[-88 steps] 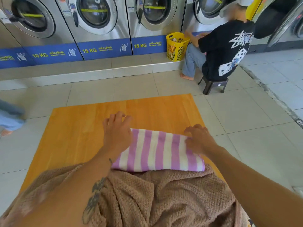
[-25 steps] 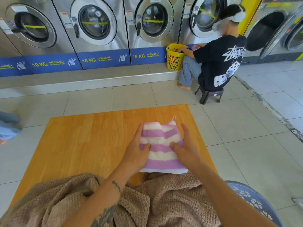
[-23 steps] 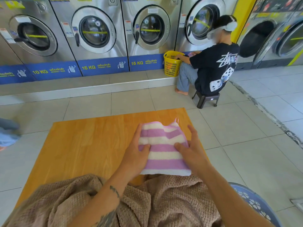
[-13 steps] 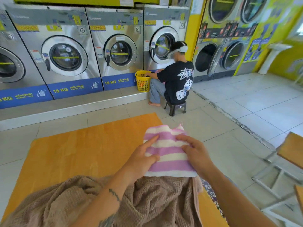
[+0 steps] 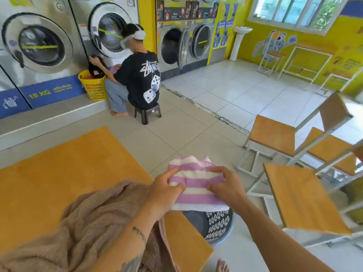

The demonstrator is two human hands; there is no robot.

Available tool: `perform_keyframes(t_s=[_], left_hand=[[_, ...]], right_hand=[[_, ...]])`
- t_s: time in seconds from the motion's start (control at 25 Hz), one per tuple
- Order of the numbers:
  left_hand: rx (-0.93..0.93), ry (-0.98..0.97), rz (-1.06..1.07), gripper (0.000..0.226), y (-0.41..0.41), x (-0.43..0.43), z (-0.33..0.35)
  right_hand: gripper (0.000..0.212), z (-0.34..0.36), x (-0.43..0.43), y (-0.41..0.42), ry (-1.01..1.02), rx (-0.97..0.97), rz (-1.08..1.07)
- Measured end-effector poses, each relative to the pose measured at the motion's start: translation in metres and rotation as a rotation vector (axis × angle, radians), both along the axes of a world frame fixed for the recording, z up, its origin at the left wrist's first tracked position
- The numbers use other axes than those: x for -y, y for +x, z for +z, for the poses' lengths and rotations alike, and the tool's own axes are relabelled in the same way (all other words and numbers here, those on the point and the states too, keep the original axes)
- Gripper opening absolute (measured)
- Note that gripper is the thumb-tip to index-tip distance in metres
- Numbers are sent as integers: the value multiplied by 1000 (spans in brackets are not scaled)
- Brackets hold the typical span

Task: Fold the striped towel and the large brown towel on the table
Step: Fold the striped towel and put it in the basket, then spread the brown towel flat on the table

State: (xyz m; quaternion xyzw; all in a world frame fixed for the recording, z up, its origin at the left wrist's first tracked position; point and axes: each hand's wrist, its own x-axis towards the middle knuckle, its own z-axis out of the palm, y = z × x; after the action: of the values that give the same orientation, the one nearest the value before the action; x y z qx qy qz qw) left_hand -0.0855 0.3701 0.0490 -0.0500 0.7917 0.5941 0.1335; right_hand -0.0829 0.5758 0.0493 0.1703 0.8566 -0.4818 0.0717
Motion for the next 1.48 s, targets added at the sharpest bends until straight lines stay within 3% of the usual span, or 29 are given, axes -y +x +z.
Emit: perform_keyframes(t_s=[0.28, 0.44, 0.56, 0.76, 0.96, 1.04, 1.16, 1.32, 1.48], left_hand=[[240, -80, 109, 41, -75, -133, -91], [399, -208, 165, 47, -97, -175, -174], [510, -278, 261, 48, -105, -193, -258], [522, -331, 373, 49, -118, -194, -379], [649, -416, 133, 67, -127, -183, -476], [752, -465, 46, 72, -121, -181, -493], [813, -391, 66, 68, -108, -181, -489], [697, -422, 127, 49, -112, -184, -429], [513, -437, 183, 39, -129, -183, -329]], right_hand=[[42, -97, -119, -83, 27, 169, 41], [42, -183, -152, -125, 56, 308, 157], [48, -283, -155, -144, 53, 415, 258], [54, -428, -147, -158, 48, 495, 382], [61, -505, -144, -171, 192, 477, 561], [59, -514, -147, -172, 227, 499, 593], [52, -498, -151, -171, 209, 511, 594], [54, -440, -160, -171, 192, 460, 593], [52, -350, -157, -173, 159, 339, 573]])
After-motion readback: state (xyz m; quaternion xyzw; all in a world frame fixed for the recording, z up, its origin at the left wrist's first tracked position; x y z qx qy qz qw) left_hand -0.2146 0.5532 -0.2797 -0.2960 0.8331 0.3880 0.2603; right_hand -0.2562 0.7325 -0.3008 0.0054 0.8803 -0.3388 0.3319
